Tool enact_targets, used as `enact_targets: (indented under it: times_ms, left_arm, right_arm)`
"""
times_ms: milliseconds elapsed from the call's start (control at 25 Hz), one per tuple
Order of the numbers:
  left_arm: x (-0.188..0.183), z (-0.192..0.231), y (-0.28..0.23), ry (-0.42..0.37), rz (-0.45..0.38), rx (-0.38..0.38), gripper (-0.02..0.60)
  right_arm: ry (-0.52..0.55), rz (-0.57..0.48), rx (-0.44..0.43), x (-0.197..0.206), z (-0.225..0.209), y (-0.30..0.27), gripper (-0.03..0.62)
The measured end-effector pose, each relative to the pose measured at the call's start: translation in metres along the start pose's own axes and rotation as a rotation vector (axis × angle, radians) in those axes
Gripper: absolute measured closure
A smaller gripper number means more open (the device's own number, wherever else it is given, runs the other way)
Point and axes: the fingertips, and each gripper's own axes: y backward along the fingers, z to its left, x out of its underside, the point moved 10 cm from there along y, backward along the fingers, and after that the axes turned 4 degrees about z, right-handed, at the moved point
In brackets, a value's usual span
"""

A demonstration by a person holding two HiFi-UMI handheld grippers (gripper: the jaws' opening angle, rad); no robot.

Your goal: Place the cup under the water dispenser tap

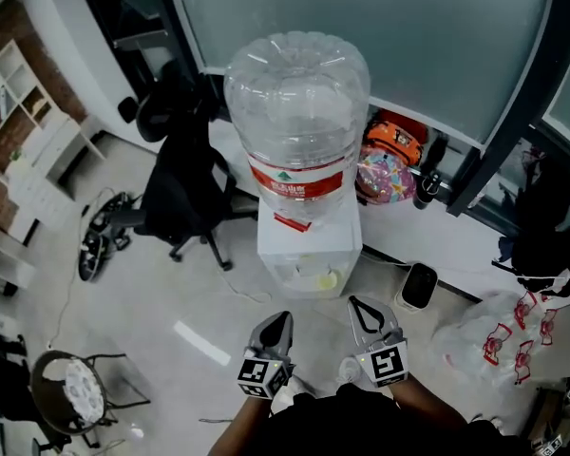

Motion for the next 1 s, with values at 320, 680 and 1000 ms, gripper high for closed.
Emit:
enact_targets:
  times_ms: [320, 680, 1000]
  left_arm:
    - [-0.018, -0.008, 0.007, -0.106, -0.027, -0.012, 0.571]
    - [-0.022, -0.014, 0.005, -0.154, -0.009, 0.008, 0.571]
    - [-0.021, -0.017, 0.004, -0.176, -0.001, 0.017, 0.571]
  right_arm:
    - [0.045, -0.013, -0.009, -0.021, -0.001, 0.008, 0.592]
    - [0.032, -0.013, -0.006, -0.020, 0.000, 0.007, 0.592]
    - [0.014, -0.015, 0.023, -0.017, 0.000, 0.007, 0.592]
